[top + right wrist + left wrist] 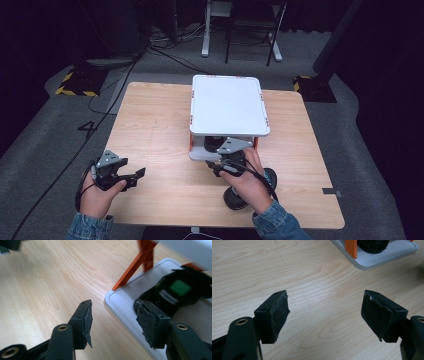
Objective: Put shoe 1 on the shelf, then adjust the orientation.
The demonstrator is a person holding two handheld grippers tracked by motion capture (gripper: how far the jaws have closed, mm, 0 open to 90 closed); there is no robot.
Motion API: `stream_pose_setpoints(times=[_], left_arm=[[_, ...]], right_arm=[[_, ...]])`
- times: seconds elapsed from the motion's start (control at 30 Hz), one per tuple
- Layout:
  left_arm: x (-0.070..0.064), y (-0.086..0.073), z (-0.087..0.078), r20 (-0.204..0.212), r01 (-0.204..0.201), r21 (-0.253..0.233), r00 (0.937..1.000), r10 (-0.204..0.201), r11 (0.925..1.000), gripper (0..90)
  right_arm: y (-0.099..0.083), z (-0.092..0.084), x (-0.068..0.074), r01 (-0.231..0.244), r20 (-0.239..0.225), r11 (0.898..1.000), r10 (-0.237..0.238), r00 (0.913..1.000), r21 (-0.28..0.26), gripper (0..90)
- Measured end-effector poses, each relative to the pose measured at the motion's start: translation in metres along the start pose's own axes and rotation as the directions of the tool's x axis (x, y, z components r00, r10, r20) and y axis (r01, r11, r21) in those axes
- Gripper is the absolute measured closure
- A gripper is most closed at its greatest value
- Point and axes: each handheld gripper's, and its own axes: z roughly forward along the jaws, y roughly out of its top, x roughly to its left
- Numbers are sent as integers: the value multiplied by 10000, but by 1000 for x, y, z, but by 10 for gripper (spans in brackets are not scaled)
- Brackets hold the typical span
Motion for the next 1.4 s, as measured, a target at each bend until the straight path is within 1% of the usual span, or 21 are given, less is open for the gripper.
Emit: stream_pose_setpoints(times=[0.03,0.07,0.13,0.33,0.47,0.57,0.6,0.7,0.73,0.77,0.8,0.87,0.93,1.07,1.13,1.17,1.2,1.23,1.27,1.33,1.4], left_arm=[[-1,2,3,48,-9,31,10000,8,10000,226],[-1,2,3,48,-9,31,10000,8,10000,225],[-2,3,6,111,-35,78,9999,35,10000,225],[-6,8,14,284,-147,119,9995,144,9998,225],[-8,11,17,343,-219,155,9992,213,9996,226],[-8,12,18,370,-229,131,9991,224,9997,226],[-8,12,18,370,-229,131,9991,224,9997,225],[-8,13,17,368,-216,110,9991,212,9997,225],[-8,13,17,365,-229,104,9991,225,9997,225],[-8,13,17,383,-235,126,9990,230,9996,225],[-8,13,17,386,-239,133,9990,234,9996,225],[-9,13,16,369,-258,109,9990,253,9996,225],[-9,13,16,373,-274,87,9989,271,9996,226],[-8,13,17,359,-261,99,9990,257,9996,226],[-8,13,17,342,-275,125,9990,271,9995,225],[-8,13,18,315,-249,108,9992,246,9996,226],[-9,14,18,341,-281,149,9990,276,9995,226],[-9,14,19,336,-288,126,9990,283,9995,225],[-10,14,19,347,-288,130,9990,283,9995,226],[-10,14,20,382,-316,178,9988,309,9993,225],[-11,14,21,402,-326,228,9987,317,9992,226]], right_arm=[[-3,-15,-4,-223,31,9994,224,9997,-257,450],[-3,-15,-4,-223,31,9994,224,9997,-257,450],[-8,-31,-7,-344,177,9985,351,9992,-419,443],[-22,-70,-16,-1085,277,9877,1123,9933,-1126,426],[-32,-84,-17,-1357,387,9804,1426,9890,-1428,391],[-46,-95,-18,-1758,197,9693,1818,9831,-1719,376],[-46,-95,-18,-1758,197,9693,1818,9831,-1719,376],[-58,-105,-22,-2201,116,9591,2257,9741,-1777,373],[-58,-105,-22,-2201,116,9591,2257,9741,-1777,373],[-63,-107,-24,-2435,1,9532,2475,9689,-1792,373],[-63,-107,-24,-2435,1,9532,2475,9689,-1792,373],[-67,-109,-25,-2685,-99,9476,2709,9626,-1729,373],[-71,-111,-25,-2805,-70,9459,2832,9590,-1631,372],[-83,-109,-21,-2866,12,9487,2894,9572,-1333,361],[-89,-105,-19,-2928,85,9497,2956,9553,-1112,347],[-97,-100,-20,-3107,219,9468,3135,9493,-838,348],[-97,-100,-20,-3107,219,9468,3135,9493,-838,348],[-101,-97,-22,-3206,315,9444,3235,9457,-734,351],[-105,-92,-24,-3283,480,9431,3308,9425,-535,377],[-110,-85,-27,-3358,554,9414,3371,9399,-312,399],[-114,-75,-30,-3516,587,9361,3512,9345,-27,464]])
